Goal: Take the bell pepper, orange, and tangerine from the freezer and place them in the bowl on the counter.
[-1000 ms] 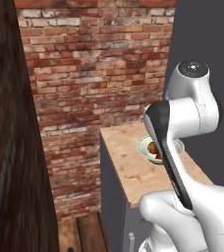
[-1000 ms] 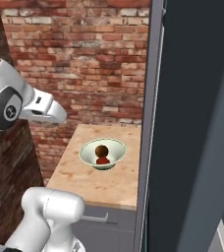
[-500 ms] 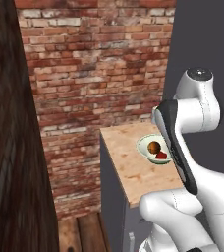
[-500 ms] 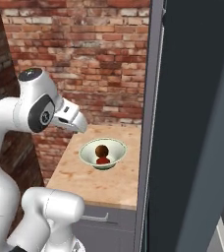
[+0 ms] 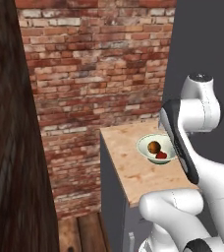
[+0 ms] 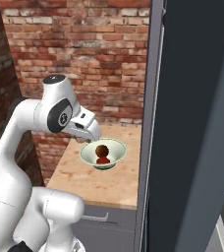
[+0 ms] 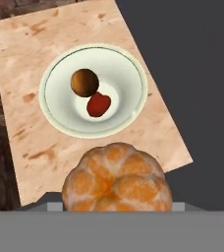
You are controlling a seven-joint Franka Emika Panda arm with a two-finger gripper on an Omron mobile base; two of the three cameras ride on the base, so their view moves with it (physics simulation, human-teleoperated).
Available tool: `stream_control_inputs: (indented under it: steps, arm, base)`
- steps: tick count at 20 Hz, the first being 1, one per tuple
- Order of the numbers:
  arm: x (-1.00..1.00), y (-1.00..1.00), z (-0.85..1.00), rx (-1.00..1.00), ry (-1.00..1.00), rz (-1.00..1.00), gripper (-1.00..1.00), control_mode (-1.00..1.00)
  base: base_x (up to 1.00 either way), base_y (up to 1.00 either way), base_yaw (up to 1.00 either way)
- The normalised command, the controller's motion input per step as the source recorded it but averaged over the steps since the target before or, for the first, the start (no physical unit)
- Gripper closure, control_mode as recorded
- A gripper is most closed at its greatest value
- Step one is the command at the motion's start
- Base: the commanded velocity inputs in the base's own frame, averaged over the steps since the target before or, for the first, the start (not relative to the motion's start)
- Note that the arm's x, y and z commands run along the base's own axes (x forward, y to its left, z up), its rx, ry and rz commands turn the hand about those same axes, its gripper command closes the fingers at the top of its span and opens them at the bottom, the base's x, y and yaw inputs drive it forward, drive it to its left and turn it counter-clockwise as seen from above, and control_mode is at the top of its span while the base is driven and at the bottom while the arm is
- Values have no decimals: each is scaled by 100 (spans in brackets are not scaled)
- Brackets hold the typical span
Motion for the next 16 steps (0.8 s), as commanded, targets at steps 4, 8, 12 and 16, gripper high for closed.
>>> stream_control_inputs:
  steps: [4,8,12,16]
  arm:
    - [30,-6,-29,3,5,-5,100,-100]
    - [31,0,-38,3,0,-5,100,-100]
    - [28,0,-37,2,0,-4,100,-100]
    - [25,-1,-33,0,6,-4,100,-100]
  base:
    - [0,0,0]
    - [0,0,0]
    - [0,0,0]
    - [0,0,0]
